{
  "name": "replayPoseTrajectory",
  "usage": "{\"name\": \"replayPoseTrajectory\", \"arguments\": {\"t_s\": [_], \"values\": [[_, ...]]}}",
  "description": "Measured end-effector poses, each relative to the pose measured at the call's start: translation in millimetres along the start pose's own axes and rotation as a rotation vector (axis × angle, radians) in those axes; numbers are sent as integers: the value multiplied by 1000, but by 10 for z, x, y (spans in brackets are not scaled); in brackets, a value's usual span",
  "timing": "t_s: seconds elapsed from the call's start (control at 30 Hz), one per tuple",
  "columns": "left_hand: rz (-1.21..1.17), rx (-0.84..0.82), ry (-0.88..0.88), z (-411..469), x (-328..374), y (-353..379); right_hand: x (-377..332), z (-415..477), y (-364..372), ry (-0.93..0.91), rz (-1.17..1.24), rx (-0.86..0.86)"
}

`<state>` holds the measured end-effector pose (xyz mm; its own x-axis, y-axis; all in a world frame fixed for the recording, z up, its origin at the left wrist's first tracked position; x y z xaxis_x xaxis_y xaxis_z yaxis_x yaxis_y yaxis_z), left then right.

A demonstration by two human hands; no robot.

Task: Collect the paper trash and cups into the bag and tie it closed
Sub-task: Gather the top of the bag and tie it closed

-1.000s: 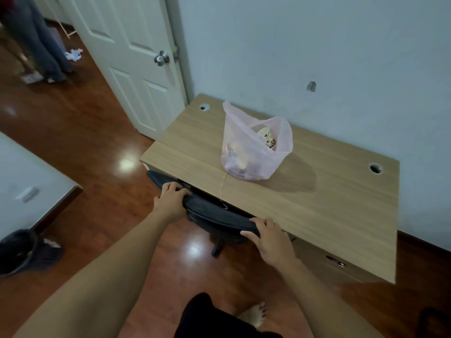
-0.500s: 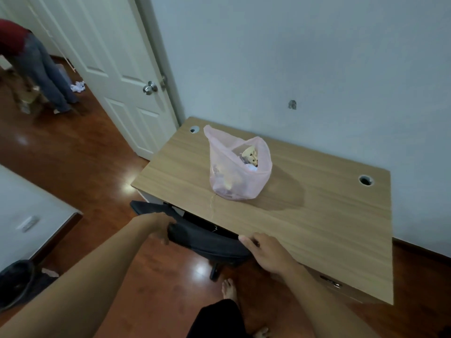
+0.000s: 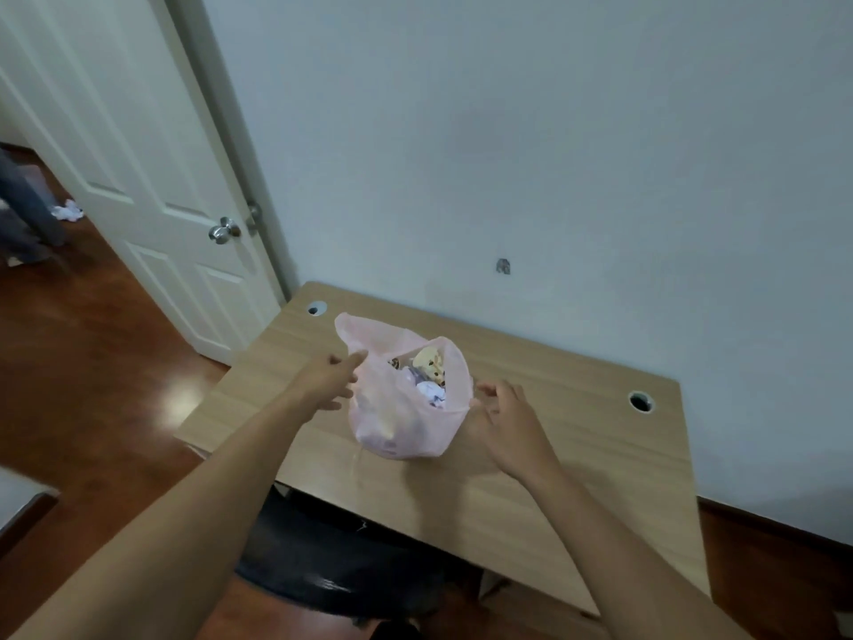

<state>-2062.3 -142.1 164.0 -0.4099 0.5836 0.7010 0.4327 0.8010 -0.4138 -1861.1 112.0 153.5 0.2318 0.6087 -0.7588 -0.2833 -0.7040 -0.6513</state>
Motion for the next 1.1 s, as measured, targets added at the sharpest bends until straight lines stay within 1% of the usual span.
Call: {"name": "replayPoseTrajectory", "arguments": {"t_s": [0.1, 0.17, 0.23, 0.33, 0.4, 0.47, 0.53, 0.6, 0.67, 0.77, 0.87, 0.97, 1.1], "values": [[-166, -56, -120, 213, 164, 80, -122, 305, -38, -17, -41, 46], [-168, -127, -196, 321, 181, 150, -169, 485, 10, -19, -54, 61], [-154, -173, -225, 461, 141, 244, -209, 686, 90, -11, -64, 65], [-199, -196, -189, 642, 73, 398, -249, 1001, 291, -36, -120, 14], [-239, -203, -133, 714, 49, 442, -290, 1178, 430, -30, -200, -86], [-289, -211, -86, 749, 16, 432, -322, 1329, 562, 6, -337, -204], [-334, -219, -58, 777, -27, 380, -341, 1481, 644, 44, -424, -266], [-350, -224, -29, 800, -51, 280, -354, 1629, 652, 61, -382, -214], [-364, -205, 8, 833, -50, 137, -361, 1734, 582, 95, -318, -106], [-419, -129, 33, 892, -15, -112, -336, 1859, 360, 152, -223, 46], [-432, -67, 50, 955, 108, -353, -244, 1948, 62, 208, -179, 137], [-400, -14, 75, 1028, 327, -590, -93, 1997, -245, 274, -251, 138], [-302, 29, 115, 1083, 667, -753, 46, 2027, -506, 360, -317, 0]]}}
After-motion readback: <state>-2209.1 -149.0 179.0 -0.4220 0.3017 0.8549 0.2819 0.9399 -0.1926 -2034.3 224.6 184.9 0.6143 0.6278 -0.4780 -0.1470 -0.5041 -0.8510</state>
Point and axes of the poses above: each hand's wrist, its own z-axis towards the middle knuckle, its own y-axis out of the palm, x = y × z, the point moved 2 cm from there along z, towards the middle knuckle, and after that the axes turned 7 degrees about -y, right-handed, at the moved point
